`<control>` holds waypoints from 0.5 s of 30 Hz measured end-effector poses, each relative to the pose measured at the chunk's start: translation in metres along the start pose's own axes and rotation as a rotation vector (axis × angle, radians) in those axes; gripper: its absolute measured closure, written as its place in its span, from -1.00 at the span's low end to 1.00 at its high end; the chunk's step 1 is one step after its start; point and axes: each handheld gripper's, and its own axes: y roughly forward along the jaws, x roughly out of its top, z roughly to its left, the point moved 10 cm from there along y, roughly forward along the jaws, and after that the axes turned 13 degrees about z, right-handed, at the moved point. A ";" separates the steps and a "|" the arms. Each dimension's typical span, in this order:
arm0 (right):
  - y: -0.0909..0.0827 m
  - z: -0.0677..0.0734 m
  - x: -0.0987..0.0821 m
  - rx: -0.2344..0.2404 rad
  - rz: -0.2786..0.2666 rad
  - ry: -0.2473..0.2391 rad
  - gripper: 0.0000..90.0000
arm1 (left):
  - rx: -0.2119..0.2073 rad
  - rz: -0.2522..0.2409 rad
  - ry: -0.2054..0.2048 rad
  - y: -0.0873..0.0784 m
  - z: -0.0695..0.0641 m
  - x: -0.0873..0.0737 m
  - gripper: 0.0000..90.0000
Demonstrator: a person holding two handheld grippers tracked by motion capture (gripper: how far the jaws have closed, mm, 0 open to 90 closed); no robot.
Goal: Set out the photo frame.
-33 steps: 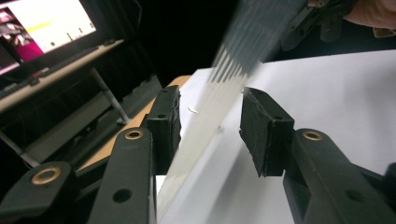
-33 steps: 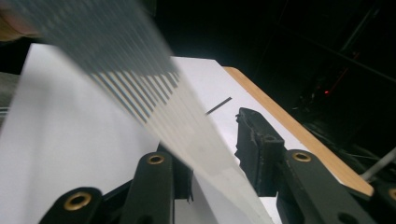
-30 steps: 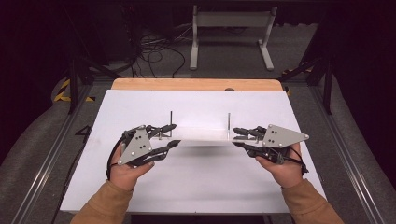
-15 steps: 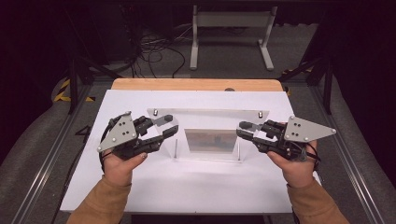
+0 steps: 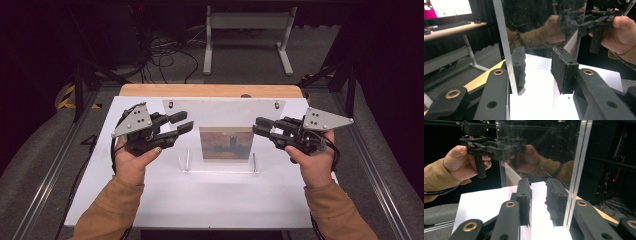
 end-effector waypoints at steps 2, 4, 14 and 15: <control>0.001 -0.005 -0.001 0.006 -0.002 0.016 0.53 | 0.002 0.005 -0.015 0.003 0.002 0.001 0.37; 0.002 -0.011 -0.002 -0.007 -0.006 0.034 0.50 | -0.001 0.006 -0.025 0.007 0.003 0.003 0.37; 0.006 -0.026 -0.005 -0.028 -0.015 0.073 0.44 | 0.054 -0.016 -0.025 0.019 0.016 0.005 0.23; 0.007 -0.027 -0.005 -0.035 -0.013 0.067 0.42 | 0.063 -0.011 -0.021 0.021 0.018 0.003 0.20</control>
